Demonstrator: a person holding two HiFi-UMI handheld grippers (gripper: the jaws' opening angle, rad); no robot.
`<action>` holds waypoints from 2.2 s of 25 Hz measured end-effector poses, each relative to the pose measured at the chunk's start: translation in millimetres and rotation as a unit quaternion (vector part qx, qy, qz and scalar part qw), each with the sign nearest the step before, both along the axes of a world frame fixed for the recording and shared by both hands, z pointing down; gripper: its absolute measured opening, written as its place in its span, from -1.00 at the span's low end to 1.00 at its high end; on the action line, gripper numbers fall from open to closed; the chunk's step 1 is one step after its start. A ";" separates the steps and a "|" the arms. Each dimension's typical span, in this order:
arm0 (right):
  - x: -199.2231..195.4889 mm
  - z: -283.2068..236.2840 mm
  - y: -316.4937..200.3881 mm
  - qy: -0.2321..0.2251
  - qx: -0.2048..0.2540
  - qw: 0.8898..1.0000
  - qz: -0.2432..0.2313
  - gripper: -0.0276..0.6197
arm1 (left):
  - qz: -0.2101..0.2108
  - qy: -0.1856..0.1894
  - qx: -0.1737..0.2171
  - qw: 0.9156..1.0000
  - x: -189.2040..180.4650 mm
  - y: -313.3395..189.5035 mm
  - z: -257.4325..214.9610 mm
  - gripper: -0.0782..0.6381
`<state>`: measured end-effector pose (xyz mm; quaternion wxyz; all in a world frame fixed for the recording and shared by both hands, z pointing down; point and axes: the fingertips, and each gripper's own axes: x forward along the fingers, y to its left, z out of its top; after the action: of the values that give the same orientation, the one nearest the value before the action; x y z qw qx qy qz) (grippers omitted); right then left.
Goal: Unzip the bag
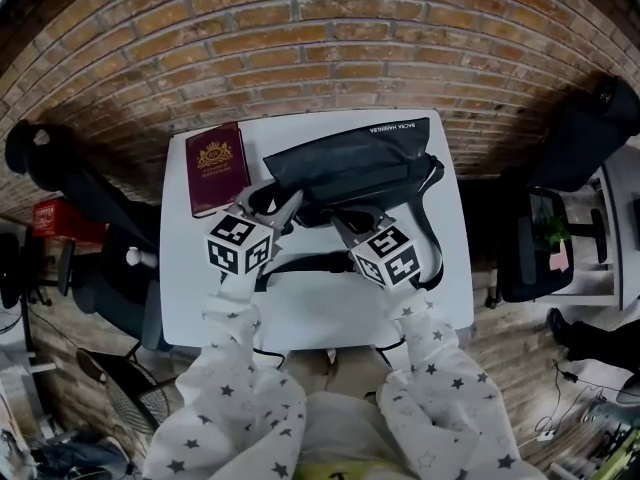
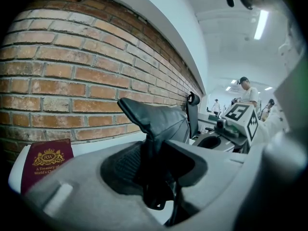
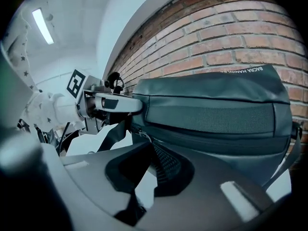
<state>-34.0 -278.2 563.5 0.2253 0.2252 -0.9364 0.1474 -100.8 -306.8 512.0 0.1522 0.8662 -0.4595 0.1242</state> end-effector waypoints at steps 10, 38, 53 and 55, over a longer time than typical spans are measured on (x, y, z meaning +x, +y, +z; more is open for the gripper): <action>23.3 0.6 -13.3 0.005 0.007 1.000 0.028 -0.86 | -0.011 0.000 0.002 1.000 1.7 1.9 1.7 -0.40; 76.7 -4.4 -39.9 0.008 0.016 0.994 0.110 -0.86 | -0.068 0.020 0.009 0.997 -9.5 -1.3 4.0 -0.39; 107.2 -5.8 -56.1 0.015 0.023 0.984 0.179 -0.86 | -0.079 0.021 0.011 0.997 -12.2 -2.1 4.4 -0.39; 107.5 -6.0 -56.4 0.018 0.026 0.983 0.181 -0.86 | -0.080 0.021 0.012 0.996 -11.6 -1.8 4.4 -0.39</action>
<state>73.5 -334.7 557.5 0.2059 0.3994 -0.8794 0.1575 -112.4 -308.6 516.4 0.1612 0.8308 -0.5255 0.0877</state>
